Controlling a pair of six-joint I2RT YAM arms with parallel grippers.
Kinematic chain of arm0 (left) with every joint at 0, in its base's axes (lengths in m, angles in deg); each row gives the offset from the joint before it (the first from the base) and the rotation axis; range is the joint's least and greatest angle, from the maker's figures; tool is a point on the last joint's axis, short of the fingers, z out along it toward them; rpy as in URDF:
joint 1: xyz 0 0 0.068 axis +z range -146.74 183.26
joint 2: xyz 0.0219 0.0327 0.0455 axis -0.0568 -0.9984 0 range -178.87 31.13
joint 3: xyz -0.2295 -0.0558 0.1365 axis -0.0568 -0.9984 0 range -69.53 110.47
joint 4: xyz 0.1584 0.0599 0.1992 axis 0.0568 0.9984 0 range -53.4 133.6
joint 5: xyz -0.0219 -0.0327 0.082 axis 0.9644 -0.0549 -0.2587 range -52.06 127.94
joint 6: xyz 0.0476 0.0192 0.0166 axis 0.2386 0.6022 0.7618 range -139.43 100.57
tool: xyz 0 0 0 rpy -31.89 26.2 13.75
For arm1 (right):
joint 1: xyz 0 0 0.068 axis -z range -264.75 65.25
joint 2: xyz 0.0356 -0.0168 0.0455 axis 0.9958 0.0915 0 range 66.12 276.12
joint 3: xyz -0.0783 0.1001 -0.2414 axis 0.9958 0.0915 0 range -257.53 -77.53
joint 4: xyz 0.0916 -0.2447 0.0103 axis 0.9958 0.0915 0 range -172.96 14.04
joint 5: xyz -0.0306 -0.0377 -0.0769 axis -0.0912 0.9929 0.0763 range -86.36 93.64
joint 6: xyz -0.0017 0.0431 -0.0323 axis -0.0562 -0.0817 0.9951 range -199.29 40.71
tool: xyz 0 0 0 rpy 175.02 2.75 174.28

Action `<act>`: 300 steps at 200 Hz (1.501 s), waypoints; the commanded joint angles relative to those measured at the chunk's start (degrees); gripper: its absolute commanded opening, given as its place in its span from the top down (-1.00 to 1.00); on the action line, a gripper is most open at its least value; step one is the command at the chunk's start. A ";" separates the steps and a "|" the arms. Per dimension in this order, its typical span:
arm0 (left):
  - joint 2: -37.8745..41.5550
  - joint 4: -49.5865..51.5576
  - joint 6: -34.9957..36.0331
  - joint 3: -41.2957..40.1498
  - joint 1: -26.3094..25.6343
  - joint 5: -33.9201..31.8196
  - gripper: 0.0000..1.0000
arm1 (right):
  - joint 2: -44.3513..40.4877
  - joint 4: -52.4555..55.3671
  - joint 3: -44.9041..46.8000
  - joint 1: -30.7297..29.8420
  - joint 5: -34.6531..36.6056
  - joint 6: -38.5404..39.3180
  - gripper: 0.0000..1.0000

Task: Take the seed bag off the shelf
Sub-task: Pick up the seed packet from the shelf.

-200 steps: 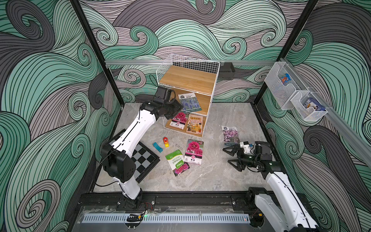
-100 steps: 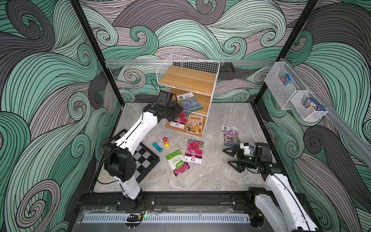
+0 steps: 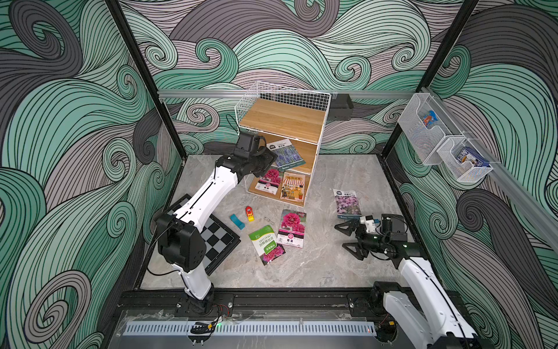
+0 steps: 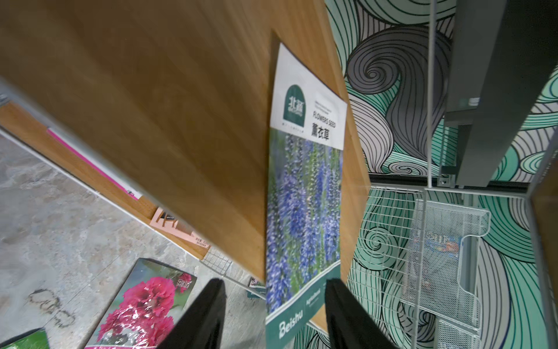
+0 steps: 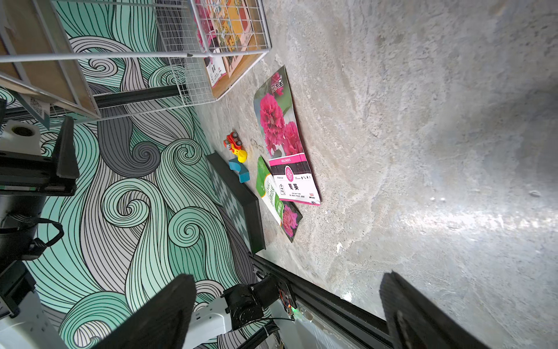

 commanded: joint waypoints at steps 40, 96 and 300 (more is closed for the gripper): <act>-2.83 -3.61 -2.51 0.80 -1.33 2.26 -0.14 | 1.14 -0.56 -2.11 -0.16 0.51 1.35 -0.99; -4.04 -8.19 -5.72 -1.12 -2.70 2.79 -0.09 | 1.35 -0.83 -2.00 -0.20 0.67 1.29 -0.99; 2.96 -12.86 -8.25 -9.29 -2.73 6.40 0.58 | 1.35 -1.23 -1.98 -0.15 0.60 1.00 -0.99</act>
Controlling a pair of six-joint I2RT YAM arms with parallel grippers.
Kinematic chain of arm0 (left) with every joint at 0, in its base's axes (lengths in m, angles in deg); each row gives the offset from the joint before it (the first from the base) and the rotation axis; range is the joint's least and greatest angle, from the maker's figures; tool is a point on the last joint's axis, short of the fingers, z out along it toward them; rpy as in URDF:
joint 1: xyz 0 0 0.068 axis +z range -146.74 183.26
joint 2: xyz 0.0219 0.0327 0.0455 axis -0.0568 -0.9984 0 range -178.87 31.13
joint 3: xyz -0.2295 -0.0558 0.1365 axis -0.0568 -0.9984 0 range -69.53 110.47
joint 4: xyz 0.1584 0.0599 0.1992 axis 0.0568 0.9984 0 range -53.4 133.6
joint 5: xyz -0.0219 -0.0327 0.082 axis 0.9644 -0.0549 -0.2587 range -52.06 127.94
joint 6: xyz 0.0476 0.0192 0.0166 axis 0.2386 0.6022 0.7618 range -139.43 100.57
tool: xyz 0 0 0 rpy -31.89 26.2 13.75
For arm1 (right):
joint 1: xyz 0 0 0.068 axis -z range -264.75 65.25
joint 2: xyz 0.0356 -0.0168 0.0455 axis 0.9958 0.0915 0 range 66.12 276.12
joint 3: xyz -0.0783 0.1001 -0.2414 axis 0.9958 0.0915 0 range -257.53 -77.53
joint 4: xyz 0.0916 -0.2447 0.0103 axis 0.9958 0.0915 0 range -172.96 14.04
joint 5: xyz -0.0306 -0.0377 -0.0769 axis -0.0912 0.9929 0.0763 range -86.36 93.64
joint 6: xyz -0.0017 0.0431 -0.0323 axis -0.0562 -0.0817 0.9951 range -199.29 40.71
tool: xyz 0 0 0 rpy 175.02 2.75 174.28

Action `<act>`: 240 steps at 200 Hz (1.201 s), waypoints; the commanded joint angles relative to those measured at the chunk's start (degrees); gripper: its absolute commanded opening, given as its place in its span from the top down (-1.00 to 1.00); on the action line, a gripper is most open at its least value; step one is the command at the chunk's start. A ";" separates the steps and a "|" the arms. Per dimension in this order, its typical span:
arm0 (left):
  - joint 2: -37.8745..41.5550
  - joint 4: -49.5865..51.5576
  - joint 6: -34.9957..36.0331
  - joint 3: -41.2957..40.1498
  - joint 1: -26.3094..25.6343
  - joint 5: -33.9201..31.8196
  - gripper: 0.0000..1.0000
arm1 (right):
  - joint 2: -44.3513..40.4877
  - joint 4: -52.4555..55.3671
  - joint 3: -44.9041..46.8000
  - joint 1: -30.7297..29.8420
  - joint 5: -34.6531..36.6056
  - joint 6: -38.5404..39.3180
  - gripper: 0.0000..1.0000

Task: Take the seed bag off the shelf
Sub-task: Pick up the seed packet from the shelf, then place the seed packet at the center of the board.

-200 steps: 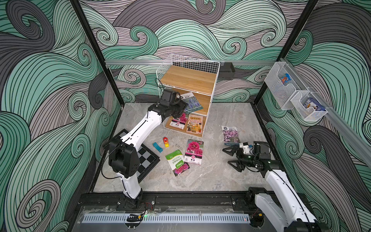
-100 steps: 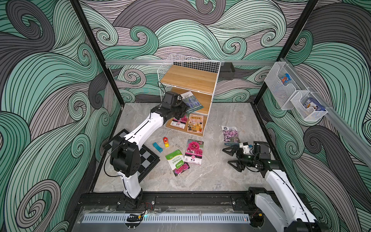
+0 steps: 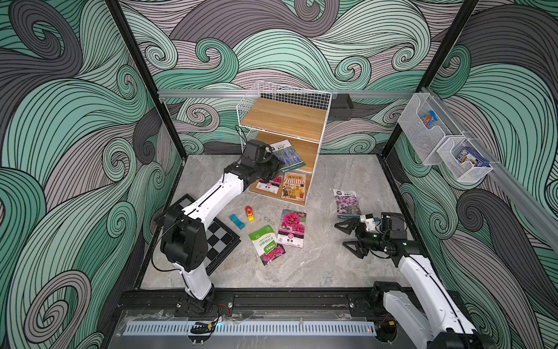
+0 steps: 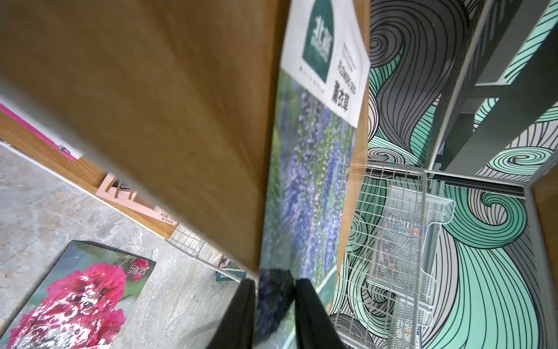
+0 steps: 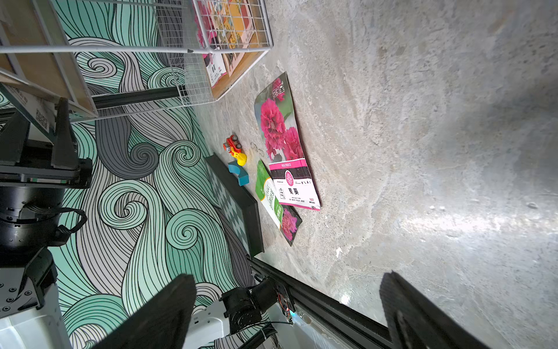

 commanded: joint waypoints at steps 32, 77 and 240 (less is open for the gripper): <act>4.79 -0.29 0.97 -0.98 -0.24 0.73 0.91 | -0.17 -0.37 -1.38 -0.19 0.16 0.34 -0.99; 10.00 0.72 1.97 -5.26 0.74 2.25 1.00 | -0.10 -0.37 -2.20 -0.22 0.21 0.59 -0.99; 38.46 3.44 -2.50 -38.60 -9.37 4.72 1.00 | 3.19 -0.16 -7.04 3.10 0.06 2.44 -0.99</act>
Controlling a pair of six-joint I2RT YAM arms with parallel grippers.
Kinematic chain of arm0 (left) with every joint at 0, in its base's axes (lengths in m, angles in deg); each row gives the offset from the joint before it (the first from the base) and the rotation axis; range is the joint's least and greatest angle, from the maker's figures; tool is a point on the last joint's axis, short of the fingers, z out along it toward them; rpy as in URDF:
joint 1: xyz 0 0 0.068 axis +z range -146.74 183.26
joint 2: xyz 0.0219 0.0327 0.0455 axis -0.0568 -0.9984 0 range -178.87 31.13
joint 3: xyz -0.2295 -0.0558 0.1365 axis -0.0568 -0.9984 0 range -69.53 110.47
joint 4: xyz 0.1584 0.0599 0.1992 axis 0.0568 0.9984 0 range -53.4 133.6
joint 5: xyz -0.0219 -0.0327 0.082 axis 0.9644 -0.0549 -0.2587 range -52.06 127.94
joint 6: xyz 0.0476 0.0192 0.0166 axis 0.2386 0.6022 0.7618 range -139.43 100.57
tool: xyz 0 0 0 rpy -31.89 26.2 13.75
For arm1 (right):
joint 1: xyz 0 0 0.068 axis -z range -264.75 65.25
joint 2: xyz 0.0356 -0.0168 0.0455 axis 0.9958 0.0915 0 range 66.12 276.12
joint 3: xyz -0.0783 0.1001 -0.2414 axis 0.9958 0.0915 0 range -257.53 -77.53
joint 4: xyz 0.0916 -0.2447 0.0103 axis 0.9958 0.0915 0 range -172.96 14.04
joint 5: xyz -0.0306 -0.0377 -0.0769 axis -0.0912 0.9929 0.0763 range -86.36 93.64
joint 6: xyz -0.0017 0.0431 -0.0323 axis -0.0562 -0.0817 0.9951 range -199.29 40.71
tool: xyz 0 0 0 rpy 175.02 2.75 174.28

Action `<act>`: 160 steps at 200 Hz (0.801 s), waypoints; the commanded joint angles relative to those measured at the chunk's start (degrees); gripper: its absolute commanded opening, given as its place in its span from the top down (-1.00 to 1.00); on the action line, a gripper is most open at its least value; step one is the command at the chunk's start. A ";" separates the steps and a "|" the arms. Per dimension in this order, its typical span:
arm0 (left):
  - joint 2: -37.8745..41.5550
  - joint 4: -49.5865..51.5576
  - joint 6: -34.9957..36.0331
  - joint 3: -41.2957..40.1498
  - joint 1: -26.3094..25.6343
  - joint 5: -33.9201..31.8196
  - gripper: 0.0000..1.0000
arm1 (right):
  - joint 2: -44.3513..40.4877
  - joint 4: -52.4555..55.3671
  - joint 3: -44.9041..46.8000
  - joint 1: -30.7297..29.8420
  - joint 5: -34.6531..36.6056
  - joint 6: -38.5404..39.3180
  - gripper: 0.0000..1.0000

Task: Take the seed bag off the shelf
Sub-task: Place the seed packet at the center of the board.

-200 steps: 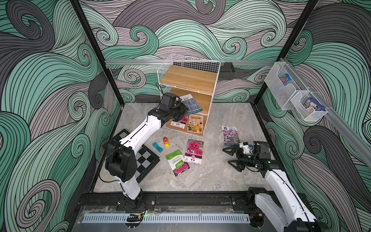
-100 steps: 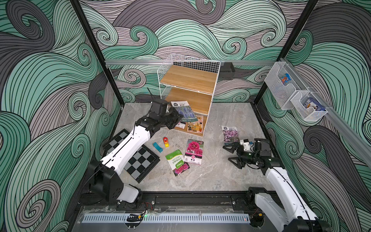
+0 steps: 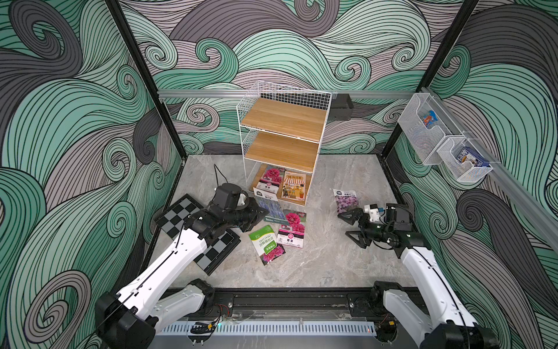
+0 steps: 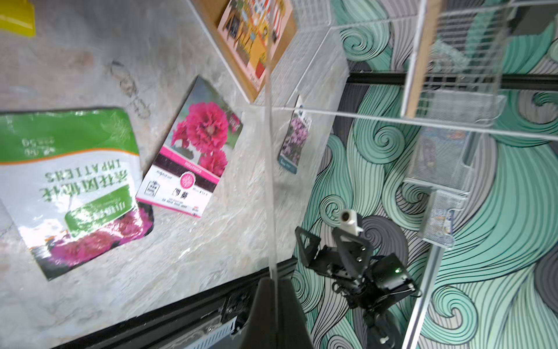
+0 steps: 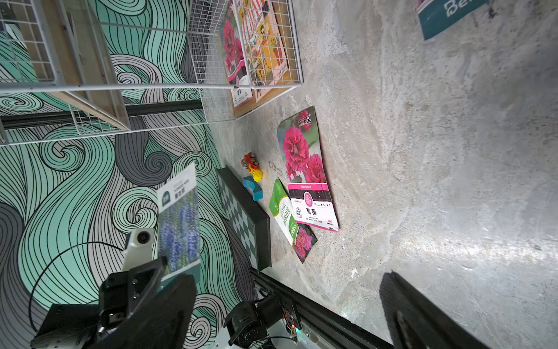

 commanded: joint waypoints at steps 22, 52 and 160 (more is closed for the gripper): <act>-6.84 -10.68 -4.06 -0.63 -9.84 -3.31 1.00 | -0.73 1.83 -1.17 1.66 0.64 1.27 -0.99; -14.47 -18.17 -5.62 0.72 -14.92 -6.48 1.00 | 1.18 12.12 -7.46 3.85 7.13 8.62 -0.99; -47.49 -36.26 -13.36 16.09 -23.80 -12.29 1.00 | 1.97 28.61 -16.19 8.12 21.00 18.25 -0.99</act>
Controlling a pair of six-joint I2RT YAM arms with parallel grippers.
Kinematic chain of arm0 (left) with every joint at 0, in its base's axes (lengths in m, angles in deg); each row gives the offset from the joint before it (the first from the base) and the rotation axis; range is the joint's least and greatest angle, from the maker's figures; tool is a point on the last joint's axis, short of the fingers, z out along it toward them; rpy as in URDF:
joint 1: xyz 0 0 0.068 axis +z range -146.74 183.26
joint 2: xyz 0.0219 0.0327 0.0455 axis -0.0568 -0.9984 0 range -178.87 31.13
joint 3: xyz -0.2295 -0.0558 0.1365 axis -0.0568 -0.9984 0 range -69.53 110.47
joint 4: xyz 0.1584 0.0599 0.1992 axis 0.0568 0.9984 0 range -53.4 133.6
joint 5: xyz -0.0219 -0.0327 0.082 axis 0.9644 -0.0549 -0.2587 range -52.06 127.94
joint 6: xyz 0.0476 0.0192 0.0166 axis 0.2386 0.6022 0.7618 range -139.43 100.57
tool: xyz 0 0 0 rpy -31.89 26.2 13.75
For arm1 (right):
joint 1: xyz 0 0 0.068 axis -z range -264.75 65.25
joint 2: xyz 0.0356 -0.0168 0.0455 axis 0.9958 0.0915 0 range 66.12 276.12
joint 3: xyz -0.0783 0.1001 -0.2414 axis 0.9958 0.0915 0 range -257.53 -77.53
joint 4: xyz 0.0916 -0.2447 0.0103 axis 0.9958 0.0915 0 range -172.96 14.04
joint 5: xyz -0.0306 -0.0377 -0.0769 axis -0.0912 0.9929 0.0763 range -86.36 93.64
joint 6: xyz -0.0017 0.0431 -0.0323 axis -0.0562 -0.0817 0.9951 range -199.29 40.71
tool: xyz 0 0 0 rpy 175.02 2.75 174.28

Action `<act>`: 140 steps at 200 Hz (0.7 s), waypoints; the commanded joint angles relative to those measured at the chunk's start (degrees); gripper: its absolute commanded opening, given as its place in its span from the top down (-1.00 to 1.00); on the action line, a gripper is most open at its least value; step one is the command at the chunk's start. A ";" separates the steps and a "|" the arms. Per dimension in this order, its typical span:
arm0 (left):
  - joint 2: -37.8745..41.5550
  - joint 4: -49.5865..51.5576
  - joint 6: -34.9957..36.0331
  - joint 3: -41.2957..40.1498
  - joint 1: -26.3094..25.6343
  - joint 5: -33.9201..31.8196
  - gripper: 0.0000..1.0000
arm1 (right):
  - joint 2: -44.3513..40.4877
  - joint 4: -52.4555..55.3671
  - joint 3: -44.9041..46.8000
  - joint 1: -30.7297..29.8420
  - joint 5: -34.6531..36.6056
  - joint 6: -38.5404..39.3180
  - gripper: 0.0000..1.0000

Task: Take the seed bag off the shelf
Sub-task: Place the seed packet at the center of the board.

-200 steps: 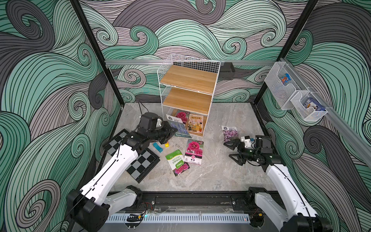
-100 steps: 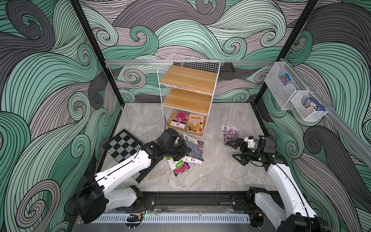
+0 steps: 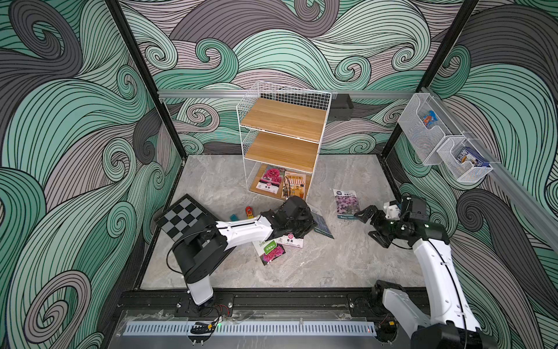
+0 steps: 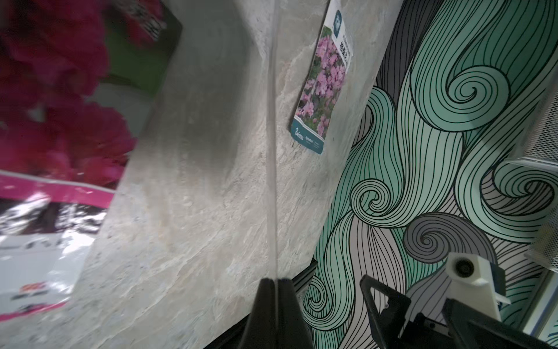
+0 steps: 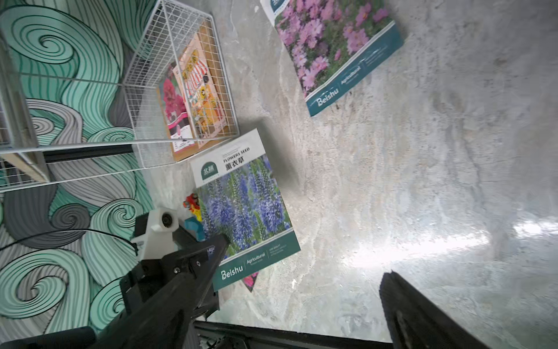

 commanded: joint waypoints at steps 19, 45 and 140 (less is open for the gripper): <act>-10.16 -5.57 -4.93 7.11 -2.26 -0.21 0.87 | 0.24 4.60 -1.30 0.58 4.17 2.91 -0.99; -13.45 -4.87 -8.03 8.94 -3.11 2.38 0.35 | 0.79 4.45 -1.02 0.61 4.08 2.85 -0.99; 14.11 31.11 5.54 -1.24 4.32 -3.78 -0.53 | -0.40 1.26 2.94 0.59 1.85 0.26 -0.99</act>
